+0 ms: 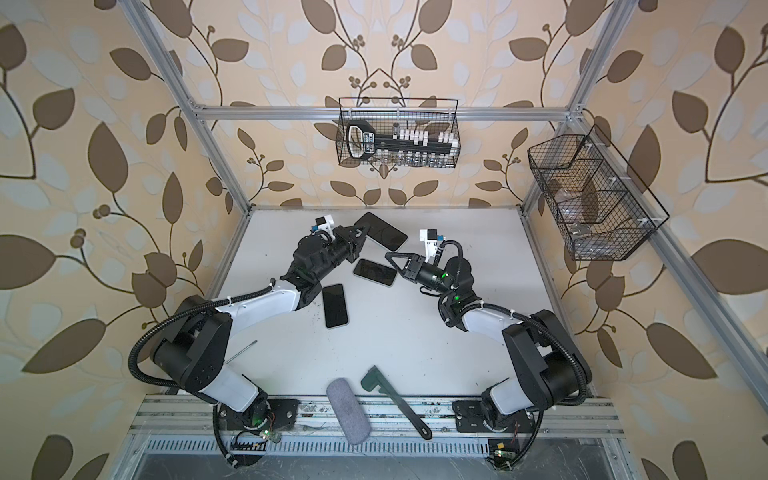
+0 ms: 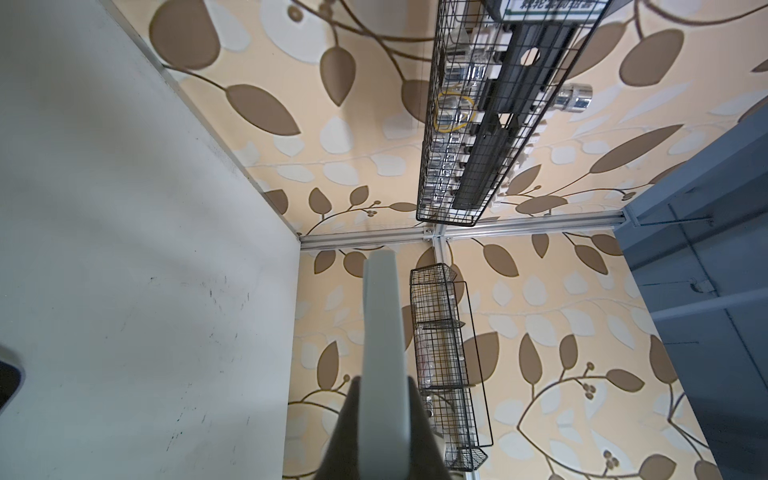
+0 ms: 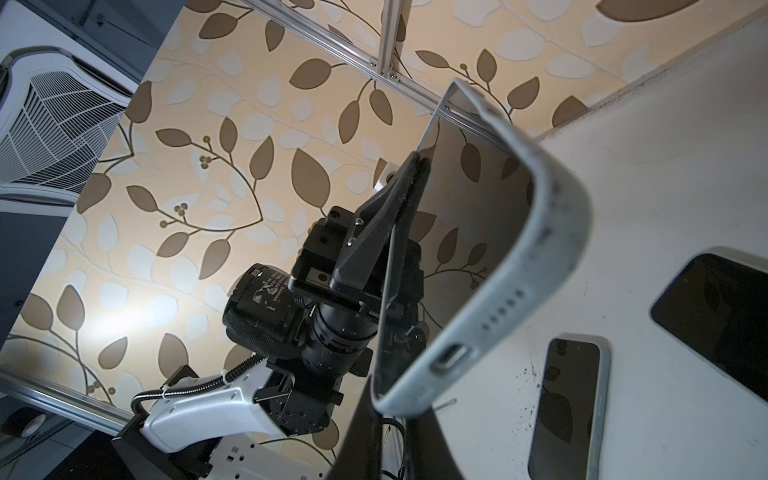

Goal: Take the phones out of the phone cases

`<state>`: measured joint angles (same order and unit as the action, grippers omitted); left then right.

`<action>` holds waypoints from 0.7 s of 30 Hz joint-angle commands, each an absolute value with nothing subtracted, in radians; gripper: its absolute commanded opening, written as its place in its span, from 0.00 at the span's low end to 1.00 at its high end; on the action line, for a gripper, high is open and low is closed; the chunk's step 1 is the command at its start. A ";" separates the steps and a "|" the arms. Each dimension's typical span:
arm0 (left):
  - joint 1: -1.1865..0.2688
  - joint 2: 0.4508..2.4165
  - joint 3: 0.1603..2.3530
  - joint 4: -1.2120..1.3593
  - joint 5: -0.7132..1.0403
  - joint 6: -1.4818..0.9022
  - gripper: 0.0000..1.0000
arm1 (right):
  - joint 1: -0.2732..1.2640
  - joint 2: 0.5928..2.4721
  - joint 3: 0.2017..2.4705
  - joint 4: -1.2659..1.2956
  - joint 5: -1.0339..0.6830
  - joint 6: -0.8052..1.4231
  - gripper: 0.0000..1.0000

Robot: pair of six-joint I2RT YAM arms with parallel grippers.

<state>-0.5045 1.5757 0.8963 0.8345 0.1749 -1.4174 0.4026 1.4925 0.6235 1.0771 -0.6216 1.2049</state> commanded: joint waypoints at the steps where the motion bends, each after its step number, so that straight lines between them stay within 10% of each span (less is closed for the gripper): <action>1: -0.515 1.537 0.923 0.919 0.186 -1.411 0.00 | 0.399 1.488 0.629 1.146 -0.620 1.216 0.11; 11: -0.517 1.543 0.917 0.927 0.186 -1.414 0.00 | 0.392 1.476 0.628 1.155 -0.615 1.218 0.25; 21: -0.518 1.545 0.921 0.929 0.188 -1.417 0.00 | 0.388 1.480 0.631 1.156 -0.614 1.227 0.16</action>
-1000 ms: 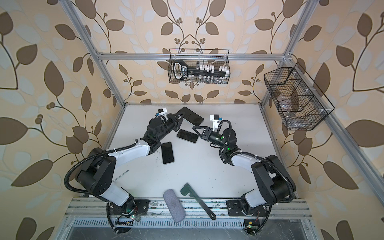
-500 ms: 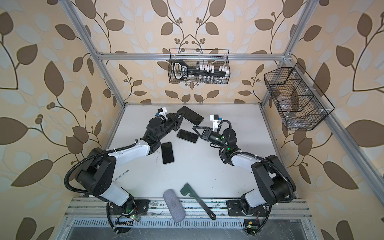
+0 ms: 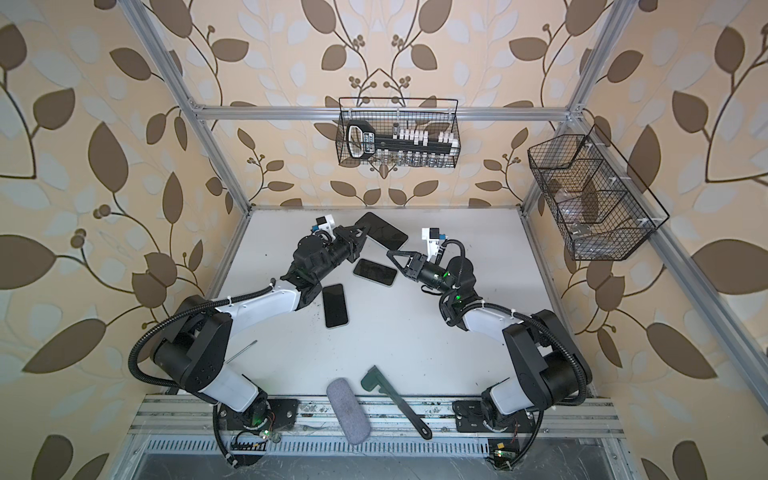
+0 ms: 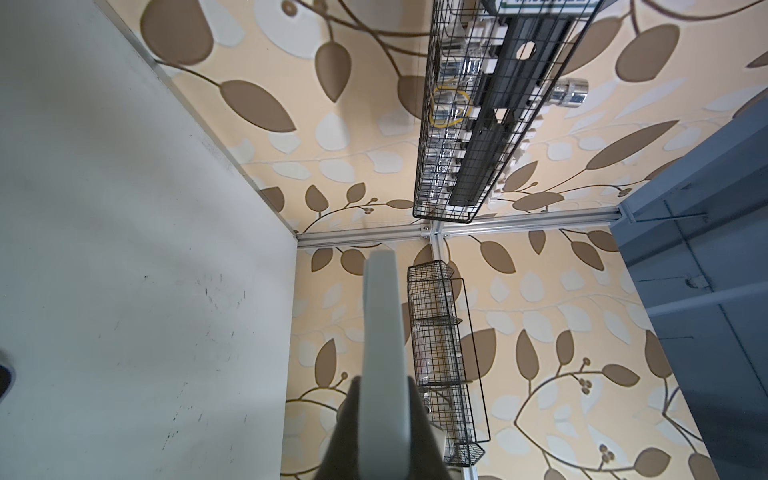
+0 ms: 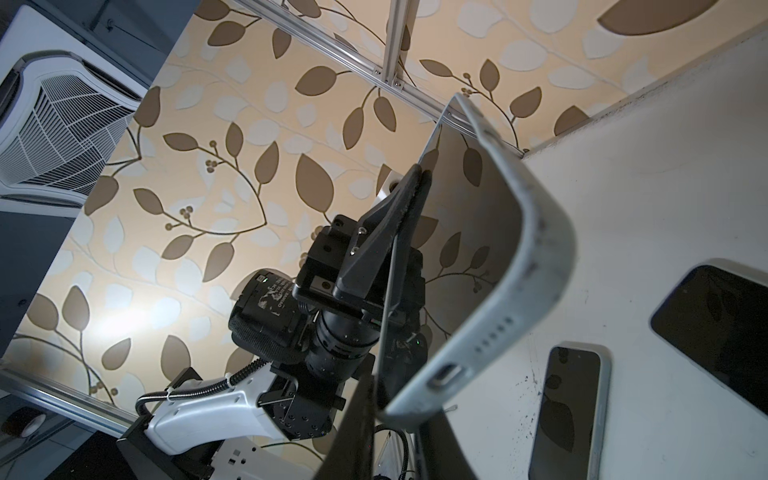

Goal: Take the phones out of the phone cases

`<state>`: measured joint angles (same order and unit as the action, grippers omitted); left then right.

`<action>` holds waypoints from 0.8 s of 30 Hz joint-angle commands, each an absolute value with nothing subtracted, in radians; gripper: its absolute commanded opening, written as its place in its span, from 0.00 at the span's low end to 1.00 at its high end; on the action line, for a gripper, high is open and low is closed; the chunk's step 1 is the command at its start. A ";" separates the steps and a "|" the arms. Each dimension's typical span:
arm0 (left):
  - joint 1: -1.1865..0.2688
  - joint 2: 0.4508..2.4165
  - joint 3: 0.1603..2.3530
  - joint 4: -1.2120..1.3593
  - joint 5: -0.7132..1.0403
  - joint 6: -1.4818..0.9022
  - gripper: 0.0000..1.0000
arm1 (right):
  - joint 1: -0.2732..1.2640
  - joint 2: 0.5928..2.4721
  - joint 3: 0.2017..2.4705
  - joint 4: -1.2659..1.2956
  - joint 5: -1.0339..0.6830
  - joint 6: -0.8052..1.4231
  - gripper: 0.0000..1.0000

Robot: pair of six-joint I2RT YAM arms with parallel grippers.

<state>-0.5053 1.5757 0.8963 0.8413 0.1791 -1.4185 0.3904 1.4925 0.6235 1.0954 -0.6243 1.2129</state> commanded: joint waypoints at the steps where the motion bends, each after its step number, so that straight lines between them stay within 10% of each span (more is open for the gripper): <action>1: -0.520 1.545 0.919 0.929 0.188 -1.416 0.00 | 0.387 1.480 0.630 1.159 -0.612 1.228 0.18; 24: -0.525 1.519 0.950 0.848 0.194 -1.514 0.00 | 0.364 1.509 0.628 1.145 -0.674 1.144 0.05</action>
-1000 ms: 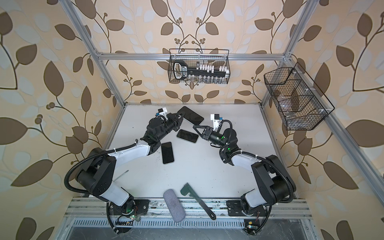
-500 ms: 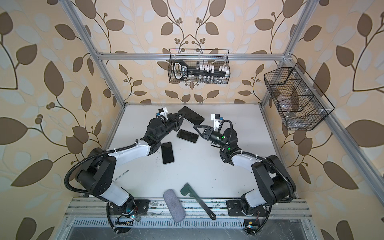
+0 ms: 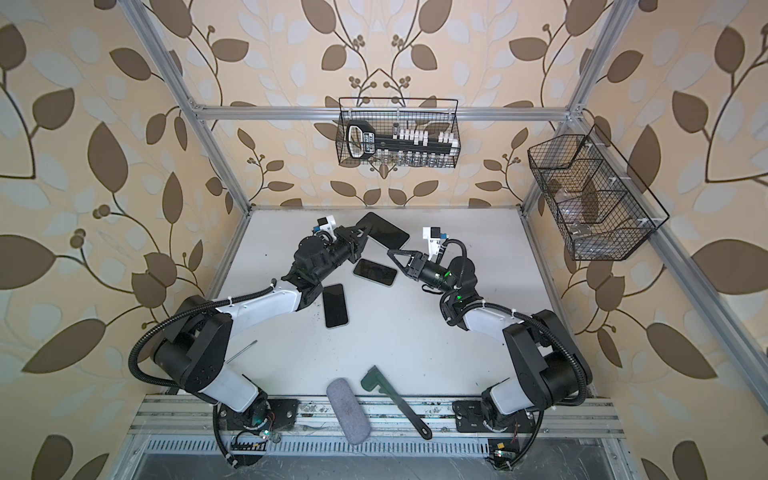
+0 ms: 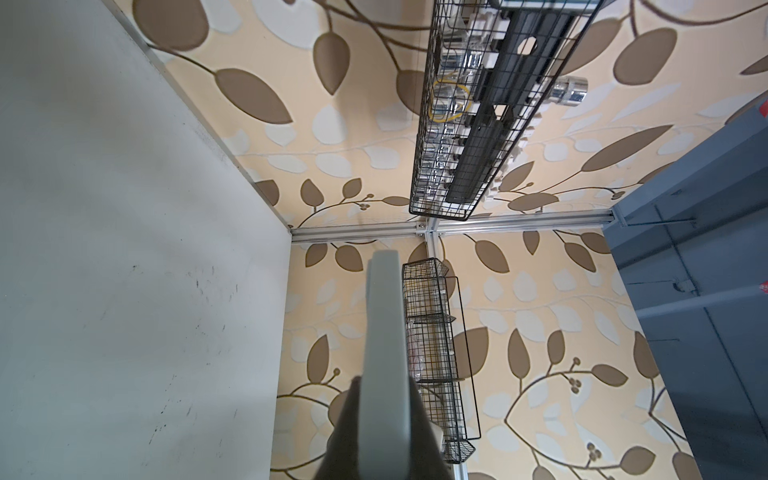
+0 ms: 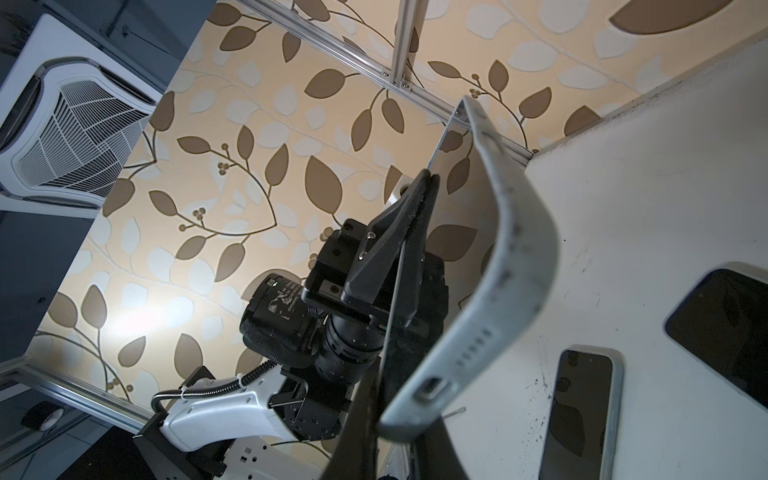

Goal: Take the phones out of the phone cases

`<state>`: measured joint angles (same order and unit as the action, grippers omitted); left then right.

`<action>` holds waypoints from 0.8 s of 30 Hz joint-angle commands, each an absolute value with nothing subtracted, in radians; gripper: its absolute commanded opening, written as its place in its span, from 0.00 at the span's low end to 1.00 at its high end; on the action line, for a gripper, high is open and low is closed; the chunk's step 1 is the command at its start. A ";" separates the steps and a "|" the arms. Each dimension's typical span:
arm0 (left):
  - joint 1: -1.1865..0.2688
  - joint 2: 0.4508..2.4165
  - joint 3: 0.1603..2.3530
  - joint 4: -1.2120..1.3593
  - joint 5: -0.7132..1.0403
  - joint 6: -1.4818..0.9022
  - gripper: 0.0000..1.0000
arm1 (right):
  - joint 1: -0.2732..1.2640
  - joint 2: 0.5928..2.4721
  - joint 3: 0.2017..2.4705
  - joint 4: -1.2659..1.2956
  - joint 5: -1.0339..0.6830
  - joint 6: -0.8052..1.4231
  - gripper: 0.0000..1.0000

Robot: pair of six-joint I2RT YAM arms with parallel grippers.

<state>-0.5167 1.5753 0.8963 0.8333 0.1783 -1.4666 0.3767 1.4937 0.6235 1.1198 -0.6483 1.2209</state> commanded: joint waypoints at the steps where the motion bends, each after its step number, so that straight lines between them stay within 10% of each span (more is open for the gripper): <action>1: -0.525 1.509 0.957 0.816 0.193 -1.529 0.00 | 0.361 1.509 0.628 1.140 -0.685 1.121 0.05; 24: -0.525 1.471 1.022 0.806 0.237 -1.612 0.00 | 0.338 1.470 0.598 0.997 -0.757 0.799 0.05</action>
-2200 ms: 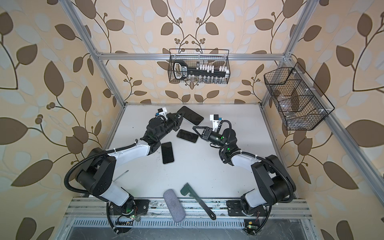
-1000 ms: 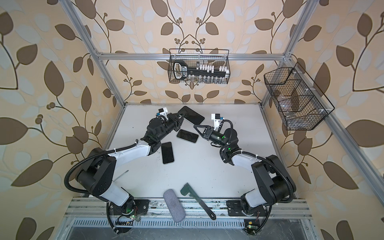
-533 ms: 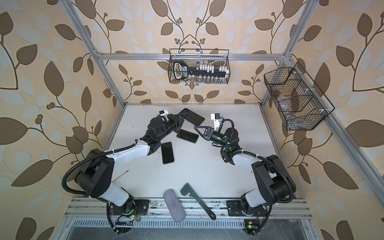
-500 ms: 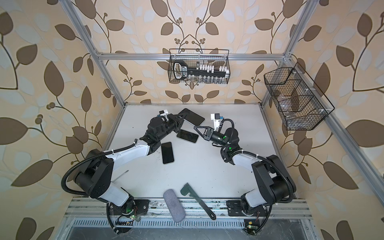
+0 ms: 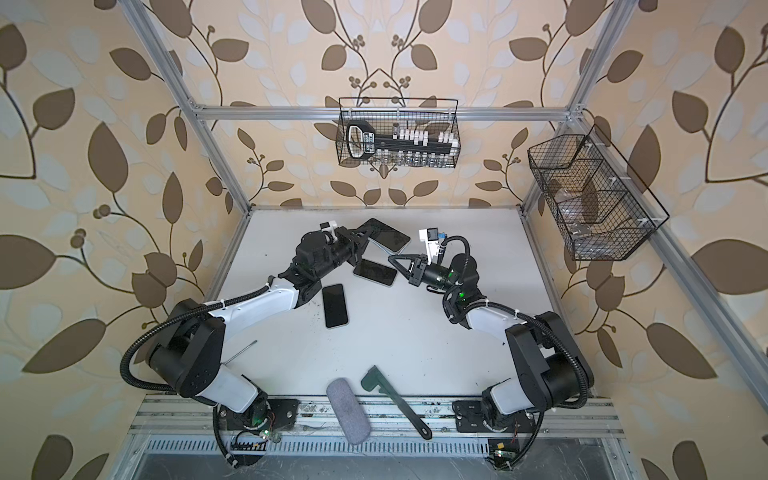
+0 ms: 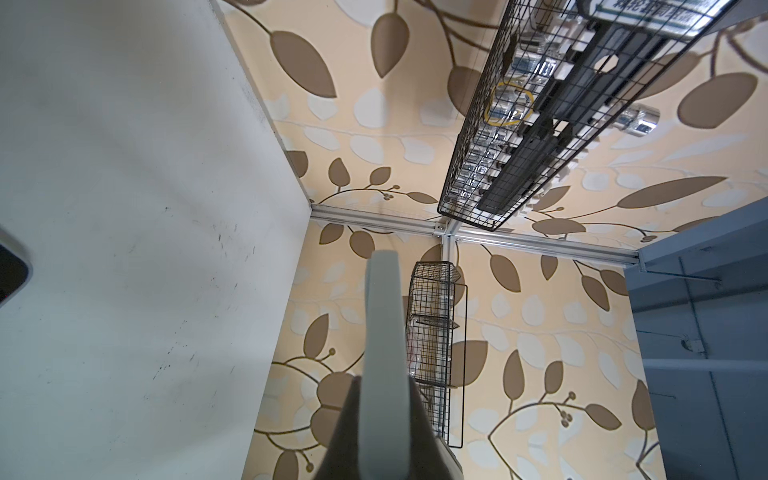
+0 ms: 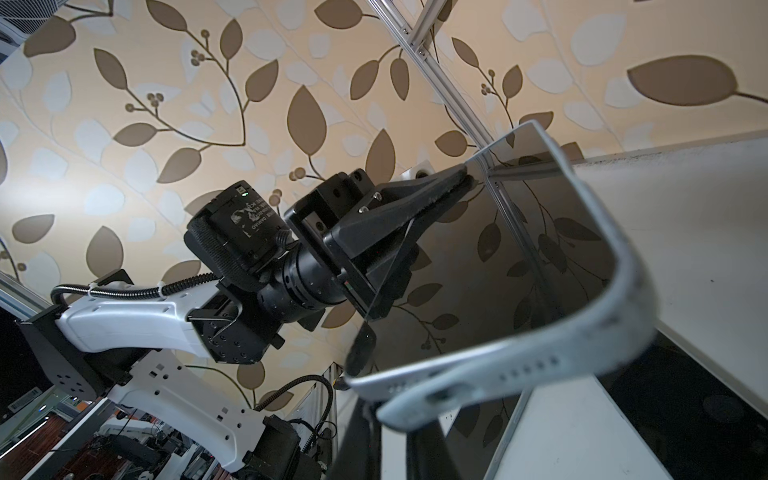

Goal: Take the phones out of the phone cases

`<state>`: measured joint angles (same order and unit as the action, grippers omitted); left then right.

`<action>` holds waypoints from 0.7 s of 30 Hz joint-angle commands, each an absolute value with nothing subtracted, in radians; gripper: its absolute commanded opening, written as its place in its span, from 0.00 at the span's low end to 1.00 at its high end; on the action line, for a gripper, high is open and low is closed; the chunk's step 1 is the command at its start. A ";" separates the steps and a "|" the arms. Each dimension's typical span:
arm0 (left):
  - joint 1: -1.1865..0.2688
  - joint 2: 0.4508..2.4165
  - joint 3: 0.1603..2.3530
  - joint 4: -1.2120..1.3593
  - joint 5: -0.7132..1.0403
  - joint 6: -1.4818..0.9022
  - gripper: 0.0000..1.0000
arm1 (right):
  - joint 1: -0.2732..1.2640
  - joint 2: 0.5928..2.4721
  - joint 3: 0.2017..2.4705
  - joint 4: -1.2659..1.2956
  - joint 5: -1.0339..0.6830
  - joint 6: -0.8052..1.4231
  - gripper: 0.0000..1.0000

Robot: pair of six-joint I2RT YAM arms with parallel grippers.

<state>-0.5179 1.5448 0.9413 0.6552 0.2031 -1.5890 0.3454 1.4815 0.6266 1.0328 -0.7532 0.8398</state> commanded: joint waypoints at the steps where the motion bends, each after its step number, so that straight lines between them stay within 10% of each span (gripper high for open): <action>1: -0.525 1.471 1.023 0.805 0.240 -1.595 0.00 | 0.337 1.463 0.597 0.996 -0.758 0.801 0.06; 5: -0.521 1.476 1.032 0.773 0.259 -1.517 0.00 | 0.325 1.419 0.617 0.921 -0.793 0.783 0.17; 17: -0.344 1.507 1.216 0.518 0.609 -1.144 0.00 | 0.288 1.179 0.783 0.114 -0.848 0.356 0.98; 21: -0.303 1.543 1.340 0.349 0.787 -0.956 0.00 | 0.274 1.150 0.865 -0.088 -0.845 0.235 0.96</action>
